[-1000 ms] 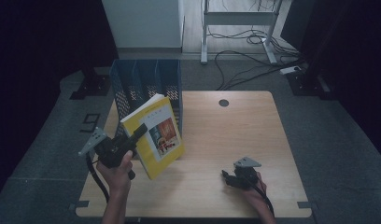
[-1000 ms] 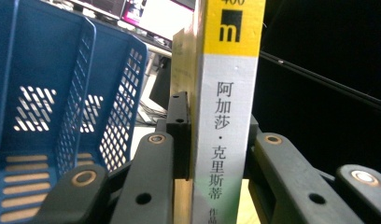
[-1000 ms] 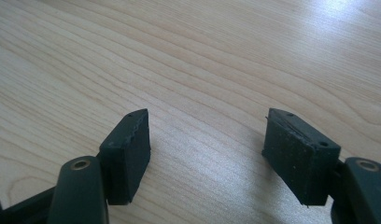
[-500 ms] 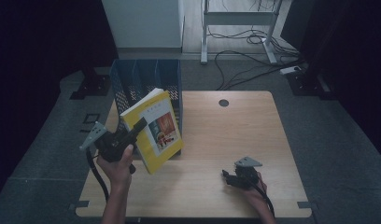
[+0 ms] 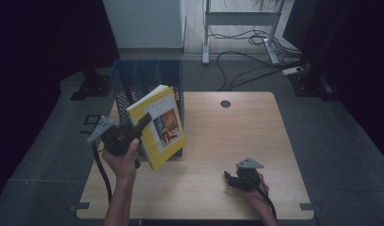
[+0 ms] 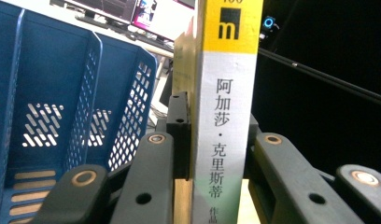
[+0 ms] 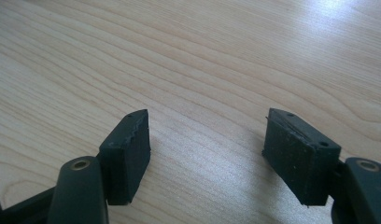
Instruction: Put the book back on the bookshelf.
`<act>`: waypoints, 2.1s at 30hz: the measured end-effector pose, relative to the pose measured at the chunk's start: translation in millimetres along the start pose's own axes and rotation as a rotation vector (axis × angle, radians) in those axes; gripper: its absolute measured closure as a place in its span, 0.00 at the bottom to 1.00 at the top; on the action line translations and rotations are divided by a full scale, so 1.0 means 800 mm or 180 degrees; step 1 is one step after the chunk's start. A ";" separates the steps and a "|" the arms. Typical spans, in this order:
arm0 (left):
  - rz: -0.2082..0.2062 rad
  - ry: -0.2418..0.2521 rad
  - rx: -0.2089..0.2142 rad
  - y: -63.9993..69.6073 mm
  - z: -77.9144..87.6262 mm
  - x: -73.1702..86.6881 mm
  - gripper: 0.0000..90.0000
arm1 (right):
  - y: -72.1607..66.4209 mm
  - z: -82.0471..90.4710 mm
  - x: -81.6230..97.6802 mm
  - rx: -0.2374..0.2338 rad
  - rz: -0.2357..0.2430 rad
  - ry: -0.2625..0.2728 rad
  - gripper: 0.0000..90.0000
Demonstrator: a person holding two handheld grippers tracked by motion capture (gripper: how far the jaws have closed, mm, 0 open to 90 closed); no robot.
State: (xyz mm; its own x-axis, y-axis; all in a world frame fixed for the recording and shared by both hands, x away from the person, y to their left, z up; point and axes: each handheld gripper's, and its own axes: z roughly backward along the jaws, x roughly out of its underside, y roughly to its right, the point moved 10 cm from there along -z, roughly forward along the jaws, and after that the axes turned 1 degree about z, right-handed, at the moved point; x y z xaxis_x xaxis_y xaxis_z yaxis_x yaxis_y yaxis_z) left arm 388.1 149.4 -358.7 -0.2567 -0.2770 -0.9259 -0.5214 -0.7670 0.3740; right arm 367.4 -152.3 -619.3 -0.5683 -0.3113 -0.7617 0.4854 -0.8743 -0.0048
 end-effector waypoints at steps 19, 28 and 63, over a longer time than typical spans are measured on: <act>0.0013 0.0053 -0.0154 -0.021 -0.011 -0.021 0.84 | 0.001 0.000 0.000 0.0006 -0.0005 -0.0003 0.34; -0.0013 0.0110 -0.0259 -0.028 -0.022 -0.034 0.84 | 0.001 0.000 0.000 0.0008 -0.0007 -0.0002 0.34; -0.0129 0.0031 -0.0551 -0.048 -0.062 -0.034 0.84 | 0.001 0.000 0.000 0.0016 -0.0014 -0.0003 0.34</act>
State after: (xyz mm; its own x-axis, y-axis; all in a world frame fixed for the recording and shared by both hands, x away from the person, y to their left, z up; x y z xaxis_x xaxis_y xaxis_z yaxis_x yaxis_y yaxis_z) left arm 455.4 158.0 -350.4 -0.2300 -0.2490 -0.9408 -0.3830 -0.8655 0.3227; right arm 367.7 -152.8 -619.4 -0.5710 -0.3079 -0.7610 0.4796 -0.8775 -0.0048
